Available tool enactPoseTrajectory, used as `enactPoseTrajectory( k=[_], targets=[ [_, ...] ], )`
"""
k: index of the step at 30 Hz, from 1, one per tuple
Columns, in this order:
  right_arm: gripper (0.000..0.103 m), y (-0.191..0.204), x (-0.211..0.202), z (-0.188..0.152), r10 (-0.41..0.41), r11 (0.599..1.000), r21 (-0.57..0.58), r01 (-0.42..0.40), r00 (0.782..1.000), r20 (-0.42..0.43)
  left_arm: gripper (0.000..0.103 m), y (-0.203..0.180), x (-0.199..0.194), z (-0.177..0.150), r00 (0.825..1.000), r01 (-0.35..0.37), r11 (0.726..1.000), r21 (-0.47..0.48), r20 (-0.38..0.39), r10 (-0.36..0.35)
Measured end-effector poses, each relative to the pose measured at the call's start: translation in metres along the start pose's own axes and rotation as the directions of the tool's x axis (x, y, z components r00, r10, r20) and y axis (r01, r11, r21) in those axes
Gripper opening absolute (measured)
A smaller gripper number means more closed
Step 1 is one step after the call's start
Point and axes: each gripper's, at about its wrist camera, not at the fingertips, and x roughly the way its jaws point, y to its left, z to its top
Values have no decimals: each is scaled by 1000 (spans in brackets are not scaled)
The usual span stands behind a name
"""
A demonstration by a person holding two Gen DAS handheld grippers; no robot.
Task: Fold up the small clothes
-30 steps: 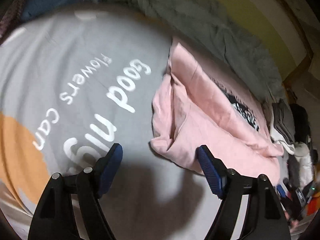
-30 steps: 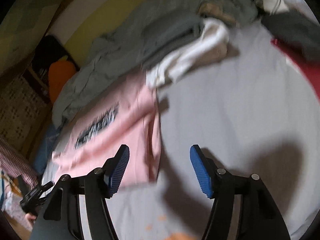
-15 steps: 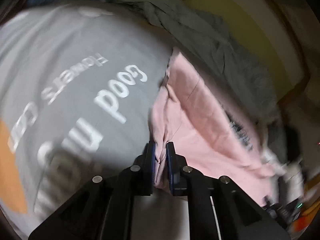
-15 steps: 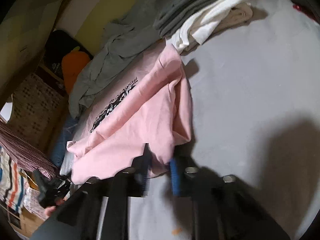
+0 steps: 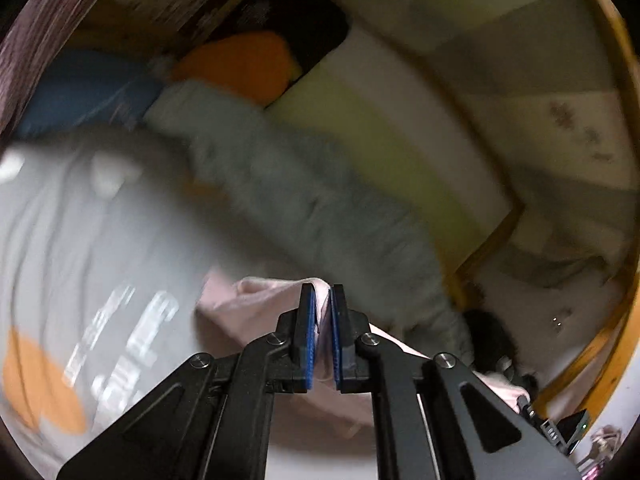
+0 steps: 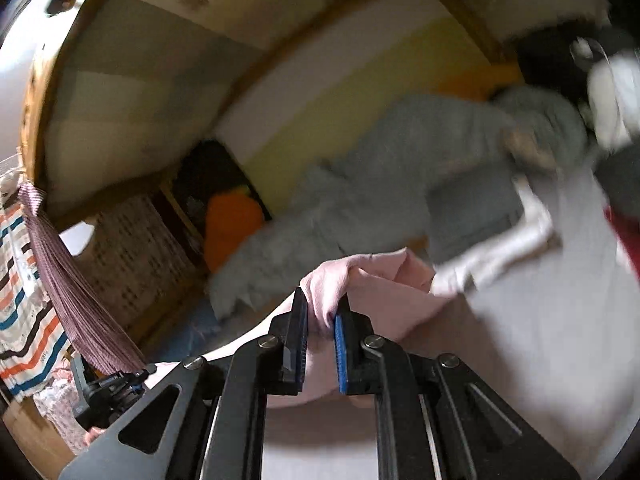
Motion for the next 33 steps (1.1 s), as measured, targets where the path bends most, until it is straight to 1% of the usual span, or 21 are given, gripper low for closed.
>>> enactPoseTrajectory(
  k=[1, 3, 4, 6, 8, 10, 11, 14, 15, 17, 18, 20, 22, 24, 25, 27, 29, 31, 32, 33],
  targets=[
    [11, 10, -4, 14, 8, 1000, -27, -7, 999, 31, 6, -10, -2, 12, 1000, 10, 1000, 25, 24, -11],
    [11, 26, -7, 34, 13, 998, -57, -9, 997, 70, 6, -35, 0, 35, 997, 9, 996, 84, 70, -15],
    [11, 33, -8, 45, 19, 997, -73, -12, 996, 86, 6, -43, 4, 44, 997, 3, 995, 95, 75, -10],
    [11, 45, 1, 67, 3, 992, -128, 12, 993, 118, 6, -58, 29, 65, 999, -14, 994, 111, 51, 8],
    [11, 50, 30, 93, -49, 989, -134, 64, 993, 111, 6, -67, 61, 81, 997, -66, 989, 133, 45, 61],
    [11, 47, 61, 115, -74, 989, -120, 83, 994, 80, 6, -70, 101, 100, 995, -104, 986, 133, 23, 102],
    [11, 46, 82, 128, -91, 989, -112, 98, 994, 67, 6, -70, 124, 113, 993, -115, 986, 121, 4, 115],
    [11, 53, 143, 166, -160, 976, -141, 166, 986, 49, 6, -77, 164, 144, 992, -120, 987, 111, -12, 122],
    [11, 56, 157, 175, -174, 972, -150, 180, 983, 50, 6, -84, 173, 157, 993, -117, 986, 122, -7, 119],
    [11, 61, 182, 202, -174, 974, -139, 179, 984, 48, 6, -97, 179, 176, 995, -99, 985, 142, 16, 98],
    [11, 65, 188, 213, -167, 977, -126, 172, 985, 53, 6, -103, 176, 183, 997, -81, 985, 153, 31, 77],
    [11, 75, 189, 234, -143, 981, -121, 153, 986, 86, 6, -110, 157, 190, 998, -27, 987, 160, 65, 17],
    [11, 84, 172, 243, -102, 983, -139, 121, 985, 140, 6, -112, 133, 184, 996, 20, 984, 177, 78, -35],
    [11, 91, 144, 237, -54, 984, -158, 83, 983, 178, 6, -104, 109, 167, 997, 23, 981, 195, 69, -37],
    [11, 91, 128, 226, -34, 982, -179, 67, 982, 183, 6, -93, 98, 152, 998, 38, 982, 187, 50, -48],
    [11, 88, 106, 200, -33, 973, -220, 72, 984, 178, 6, -68, 83, 122, 998, 58, 982, 181, 11, -61],
    [11, 72, 84, 152, -59, 964, -250, 92, 989, 137, 6, -33, 71, 79, 998, 58, 984, 170, -16, -56],
    [11, 50, 71, 109, -90, 965, -240, 106, 993, 76, 6, 2, 62, 26, 999, 12, 987, 158, -48, -5],
    [11, 33, 64, 77, -108, 971, -214, 111, 994, 25, 6, 22, 58, -2, 996, -7, 991, 135, -92, 20],
    [11, 18, 57, 53, -127, 975, -186, 123, 992, -11, 6, 39, 55, -26, 989, -28, 994, 110, -139, 43]
  ],
)
